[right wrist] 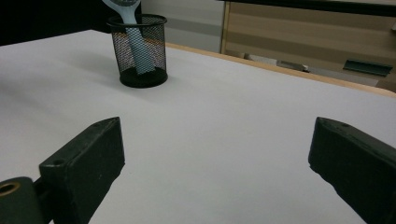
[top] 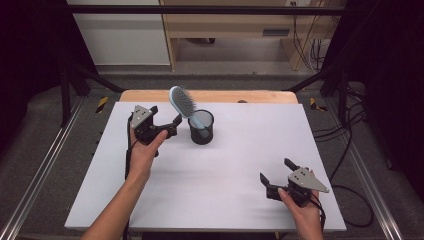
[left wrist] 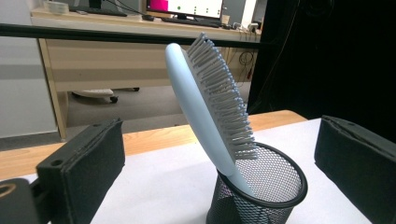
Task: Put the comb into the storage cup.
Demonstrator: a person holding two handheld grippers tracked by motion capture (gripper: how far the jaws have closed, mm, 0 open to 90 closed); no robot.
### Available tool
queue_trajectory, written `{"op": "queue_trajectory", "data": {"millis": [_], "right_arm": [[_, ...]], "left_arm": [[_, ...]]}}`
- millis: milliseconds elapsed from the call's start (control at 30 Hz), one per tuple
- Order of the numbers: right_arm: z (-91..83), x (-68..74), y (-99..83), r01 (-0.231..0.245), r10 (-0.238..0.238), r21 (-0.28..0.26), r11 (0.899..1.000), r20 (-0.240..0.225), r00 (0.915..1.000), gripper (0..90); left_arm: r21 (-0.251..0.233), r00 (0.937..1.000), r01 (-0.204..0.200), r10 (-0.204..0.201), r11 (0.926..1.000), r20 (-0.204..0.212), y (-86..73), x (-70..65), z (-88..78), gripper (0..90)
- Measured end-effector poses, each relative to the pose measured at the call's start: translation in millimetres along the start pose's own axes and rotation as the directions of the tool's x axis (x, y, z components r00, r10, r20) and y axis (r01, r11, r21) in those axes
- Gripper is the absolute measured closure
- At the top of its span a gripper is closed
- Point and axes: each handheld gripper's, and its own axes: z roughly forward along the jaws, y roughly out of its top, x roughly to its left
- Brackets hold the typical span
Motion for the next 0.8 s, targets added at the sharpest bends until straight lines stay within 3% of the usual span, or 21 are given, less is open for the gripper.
{"op": "queue_trajectory", "data": {"millis": [333, 800], "right_arm": [[-0.8, -1.8, 1.0, -0.007, 0.007, -0.004, 1.000, 0.006, 1.0000, 3.6], [-2.0, -1.7, 0.6, -0.004, 0.004, -0.007, 1.000, -0.002, 1.0000, 2.6]], "left_arm": [[-0.024, 0.9996, -0.028, 0.028, 0.9993, 0.000, 12.8, 9.0, -24.1, 1.4], [-0.048, 0.9975, -0.045, 0.042, 0.9979, -0.056, 26.0, 31.6, -64.0, 1.2]]}}
